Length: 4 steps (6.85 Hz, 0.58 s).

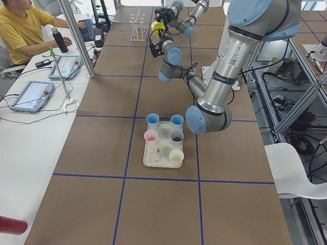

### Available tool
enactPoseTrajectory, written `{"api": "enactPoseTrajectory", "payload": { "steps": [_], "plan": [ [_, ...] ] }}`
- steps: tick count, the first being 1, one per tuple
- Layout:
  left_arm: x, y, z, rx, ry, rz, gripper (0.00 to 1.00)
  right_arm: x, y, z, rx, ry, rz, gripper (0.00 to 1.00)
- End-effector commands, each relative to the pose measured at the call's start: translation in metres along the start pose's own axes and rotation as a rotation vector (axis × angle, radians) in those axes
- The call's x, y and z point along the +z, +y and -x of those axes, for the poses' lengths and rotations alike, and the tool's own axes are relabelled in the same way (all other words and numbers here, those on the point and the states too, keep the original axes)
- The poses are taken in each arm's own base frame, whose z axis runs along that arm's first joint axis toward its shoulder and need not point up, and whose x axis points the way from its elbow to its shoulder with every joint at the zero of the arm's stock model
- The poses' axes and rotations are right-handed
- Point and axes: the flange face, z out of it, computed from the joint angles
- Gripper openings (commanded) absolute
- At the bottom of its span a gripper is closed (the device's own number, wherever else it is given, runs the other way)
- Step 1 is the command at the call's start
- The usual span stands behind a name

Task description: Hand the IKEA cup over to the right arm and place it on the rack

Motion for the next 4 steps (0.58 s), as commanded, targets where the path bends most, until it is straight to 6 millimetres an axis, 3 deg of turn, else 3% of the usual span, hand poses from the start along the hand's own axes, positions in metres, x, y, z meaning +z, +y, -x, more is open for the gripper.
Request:
{"api": "enactPoseTrajectory", "payload": {
  "steps": [1, 4],
  "plan": [
    [0.013, 0.0017, -0.0004, -0.002, 0.002, 0.005, 0.0, 0.0036, 0.0034, -0.0028, 0.007, -0.011, -0.018, 0.99],
    [0.0217, -0.0007, 0.0023, -0.004, -0.003, 0.003, 0.0, 0.0089, 0.0076, -0.0005, 0.012, -0.021, -0.012, 0.99]
  ]
}}
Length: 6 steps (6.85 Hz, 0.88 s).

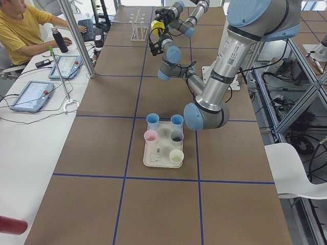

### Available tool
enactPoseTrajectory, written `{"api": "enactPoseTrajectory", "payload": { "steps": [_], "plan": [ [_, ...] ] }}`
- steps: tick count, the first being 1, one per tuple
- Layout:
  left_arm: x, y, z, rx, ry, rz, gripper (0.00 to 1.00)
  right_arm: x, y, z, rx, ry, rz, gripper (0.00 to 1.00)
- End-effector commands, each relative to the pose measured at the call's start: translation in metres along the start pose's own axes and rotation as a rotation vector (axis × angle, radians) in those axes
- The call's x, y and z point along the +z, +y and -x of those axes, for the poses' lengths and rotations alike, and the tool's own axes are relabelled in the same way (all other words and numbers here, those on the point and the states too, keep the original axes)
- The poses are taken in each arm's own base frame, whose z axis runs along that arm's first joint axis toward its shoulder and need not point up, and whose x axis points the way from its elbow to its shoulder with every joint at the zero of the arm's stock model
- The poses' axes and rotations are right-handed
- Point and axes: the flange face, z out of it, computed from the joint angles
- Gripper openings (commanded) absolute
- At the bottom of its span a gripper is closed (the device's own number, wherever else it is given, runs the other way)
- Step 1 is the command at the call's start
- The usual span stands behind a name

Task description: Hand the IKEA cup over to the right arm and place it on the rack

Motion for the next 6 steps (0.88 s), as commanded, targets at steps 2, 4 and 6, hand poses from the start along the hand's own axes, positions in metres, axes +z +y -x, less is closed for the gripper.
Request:
{"api": "enactPoseTrajectory", "payload": {
  "steps": [2, 4, 6],
  "plan": [
    [0.0012, 0.0004, 0.0018, -0.002, -0.002, 0.001, 0.0, 0.0031, 0.0009, 0.0, 0.001, -0.004, -0.002, 0.99],
    [0.0001, 0.0012, 0.001, -0.001, 0.001, 0.005, 0.0, 0.0038, 0.0, -0.0004, 0.001, -0.006, -0.007, 0.99],
    [0.0003, 0.0021, -0.0003, 0.0, 0.005, 0.008, 0.0, 0.0038, -0.0008, 0.0001, 0.001, -0.011, -0.015, 0.99]
  ]
}}
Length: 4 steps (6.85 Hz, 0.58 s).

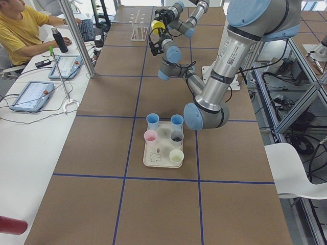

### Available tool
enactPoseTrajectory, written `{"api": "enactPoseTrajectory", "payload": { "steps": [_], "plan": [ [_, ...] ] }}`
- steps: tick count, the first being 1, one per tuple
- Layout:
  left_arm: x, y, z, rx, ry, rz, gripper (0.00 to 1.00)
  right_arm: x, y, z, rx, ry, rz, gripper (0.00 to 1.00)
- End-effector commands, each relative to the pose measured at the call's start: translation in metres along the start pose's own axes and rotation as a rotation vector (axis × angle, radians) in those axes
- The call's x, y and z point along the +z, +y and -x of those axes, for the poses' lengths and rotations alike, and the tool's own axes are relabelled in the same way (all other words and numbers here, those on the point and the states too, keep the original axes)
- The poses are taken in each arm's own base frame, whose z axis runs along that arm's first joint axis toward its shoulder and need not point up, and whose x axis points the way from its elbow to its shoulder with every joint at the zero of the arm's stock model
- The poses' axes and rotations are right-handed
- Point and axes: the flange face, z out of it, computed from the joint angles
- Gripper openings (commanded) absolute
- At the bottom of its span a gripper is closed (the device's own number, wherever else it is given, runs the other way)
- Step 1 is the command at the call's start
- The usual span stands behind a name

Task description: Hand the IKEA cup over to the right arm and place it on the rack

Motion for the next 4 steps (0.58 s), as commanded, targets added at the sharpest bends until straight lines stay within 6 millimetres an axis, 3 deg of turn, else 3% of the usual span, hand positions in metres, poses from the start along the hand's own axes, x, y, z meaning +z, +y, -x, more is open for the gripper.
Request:
{"api": "enactPoseTrajectory", "payload": {
  "steps": [1, 4],
  "plan": [
    [0.0003, -0.0002, 0.0003, 0.0, -0.001, -0.001, 0.0, 0.0006, -0.0001, 0.0008, 0.0, -0.005, -0.004, 0.99],
    [0.002, 0.0034, 0.0036, -0.006, -0.004, 0.005, 0.0, 0.0012, 0.0002, 0.0012, 0.0, -0.006, -0.003, 0.98]
  ]
}}
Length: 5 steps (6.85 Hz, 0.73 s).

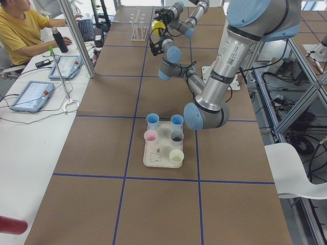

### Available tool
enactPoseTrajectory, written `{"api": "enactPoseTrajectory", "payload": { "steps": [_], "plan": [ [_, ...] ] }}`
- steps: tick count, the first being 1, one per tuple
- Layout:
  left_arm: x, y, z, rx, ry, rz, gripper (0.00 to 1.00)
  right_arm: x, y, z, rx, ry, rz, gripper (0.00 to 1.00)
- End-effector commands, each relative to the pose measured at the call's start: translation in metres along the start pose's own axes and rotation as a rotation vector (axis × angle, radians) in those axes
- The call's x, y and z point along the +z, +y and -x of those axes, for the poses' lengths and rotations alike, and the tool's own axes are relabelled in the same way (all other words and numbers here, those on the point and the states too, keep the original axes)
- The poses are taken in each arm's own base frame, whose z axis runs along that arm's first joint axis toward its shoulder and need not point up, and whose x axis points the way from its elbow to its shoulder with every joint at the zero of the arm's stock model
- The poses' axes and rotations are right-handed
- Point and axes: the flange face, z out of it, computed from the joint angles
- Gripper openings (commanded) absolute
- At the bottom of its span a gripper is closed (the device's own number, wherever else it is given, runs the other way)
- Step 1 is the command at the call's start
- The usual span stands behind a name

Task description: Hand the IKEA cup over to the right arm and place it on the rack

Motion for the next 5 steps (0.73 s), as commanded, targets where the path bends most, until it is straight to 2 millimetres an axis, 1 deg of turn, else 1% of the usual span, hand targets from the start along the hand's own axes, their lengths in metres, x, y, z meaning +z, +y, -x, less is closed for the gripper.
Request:
{"api": "enactPoseTrajectory", "payload": {
  "steps": [1, 2, 3, 4, 5],
  "plan": [
    [0.0009, 0.0017, 0.0, -0.001, 0.001, 0.003, 0.0, 0.0002, -0.0004, 0.0002, 0.0, -0.002, -0.004, 0.86],
    [0.0001, 0.0023, -0.0006, -0.001, 0.002, 0.004, 0.04, 0.0008, 0.0017, -0.0021, 0.005, -0.007, -0.014, 0.5],
    [0.0001, 0.0026, -0.0011, -0.001, 0.002, 0.004, 0.43, 0.0007, 0.0027, -0.0027, 0.008, -0.011, -0.014, 0.08],
    [0.0003, 0.0025, -0.001, -0.001, 0.001, 0.003, 0.68, 0.001, 0.0049, -0.0048, 0.011, -0.01, -0.013, 0.0],
    [-0.0002, 0.0023, -0.001, -0.001, 0.002, 0.0, 0.91, 0.001, 0.0069, -0.0047, 0.014, -0.011, -0.009, 0.0]
  ]
}}
